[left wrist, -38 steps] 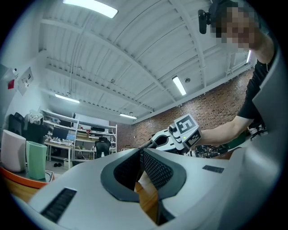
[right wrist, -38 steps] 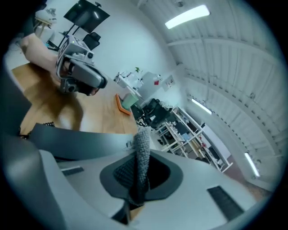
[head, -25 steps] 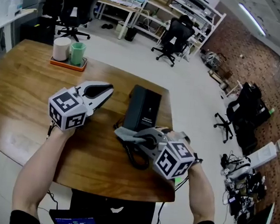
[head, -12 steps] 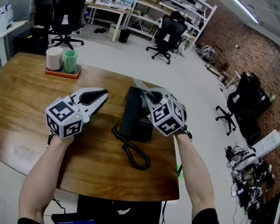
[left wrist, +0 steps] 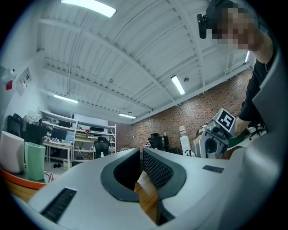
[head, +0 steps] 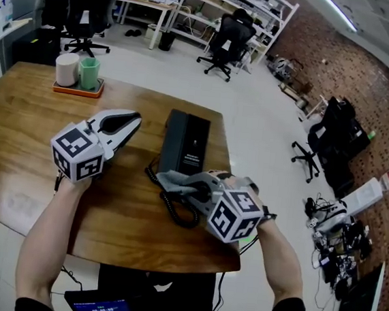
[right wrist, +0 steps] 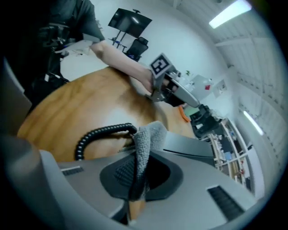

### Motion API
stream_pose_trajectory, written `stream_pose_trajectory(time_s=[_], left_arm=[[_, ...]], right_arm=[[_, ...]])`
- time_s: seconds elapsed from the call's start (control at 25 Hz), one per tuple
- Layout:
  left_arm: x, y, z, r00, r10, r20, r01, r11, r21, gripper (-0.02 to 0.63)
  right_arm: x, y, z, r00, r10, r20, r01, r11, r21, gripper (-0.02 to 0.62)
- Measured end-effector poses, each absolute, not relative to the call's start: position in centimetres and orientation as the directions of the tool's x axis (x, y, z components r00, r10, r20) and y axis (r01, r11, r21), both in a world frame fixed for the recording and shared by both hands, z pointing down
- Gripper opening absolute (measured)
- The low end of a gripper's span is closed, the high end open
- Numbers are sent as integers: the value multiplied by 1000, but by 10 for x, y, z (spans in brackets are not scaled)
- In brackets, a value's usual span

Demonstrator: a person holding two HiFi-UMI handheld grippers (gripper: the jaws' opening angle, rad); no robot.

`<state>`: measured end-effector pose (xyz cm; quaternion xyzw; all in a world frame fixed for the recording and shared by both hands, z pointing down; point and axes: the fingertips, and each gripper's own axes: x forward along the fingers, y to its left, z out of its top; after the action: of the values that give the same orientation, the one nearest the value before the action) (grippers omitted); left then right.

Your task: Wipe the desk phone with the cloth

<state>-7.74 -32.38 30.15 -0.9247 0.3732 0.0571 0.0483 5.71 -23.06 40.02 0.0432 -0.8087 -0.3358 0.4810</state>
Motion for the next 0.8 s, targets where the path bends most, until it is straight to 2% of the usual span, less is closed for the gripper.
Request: stream_pose_trajectory(time_s=[0.08, 0.2, 0.28, 0.4, 0.6, 0.8], left_arm=[[-79, -324, 302, 714, -685, -143, -696, -716, -45, 8], [-80, -325, 302, 715, -684, -145, -695, -717, -46, 8], [-80, -325, 303, 714, -684, -147, -696, -717, -43, 8], [-79, -325, 304, 712, -686, -148, -698, -715, -42, 8], [-73, -325, 301, 718, -681, -145, -693, -719, -54, 8], [-75, -325, 300, 720, -679, -142, -691, -720, -62, 8]], right_arm=[[60, -236, 391, -554, -377, 742, 235, 784, 574, 25], [63, -306, 343, -590, -582, 559, -63, 724, 687, 26], [71, -360, 316, -531, -731, 429, -258, 621, 740, 26], [78, -413, 310, -438, -818, 374, -383, 546, 745, 26], [76, -409, 328, -417, -798, 436, -289, 570, 769, 25], [62, -332, 362, -486, -670, 562, -35, 657, 753, 25]])
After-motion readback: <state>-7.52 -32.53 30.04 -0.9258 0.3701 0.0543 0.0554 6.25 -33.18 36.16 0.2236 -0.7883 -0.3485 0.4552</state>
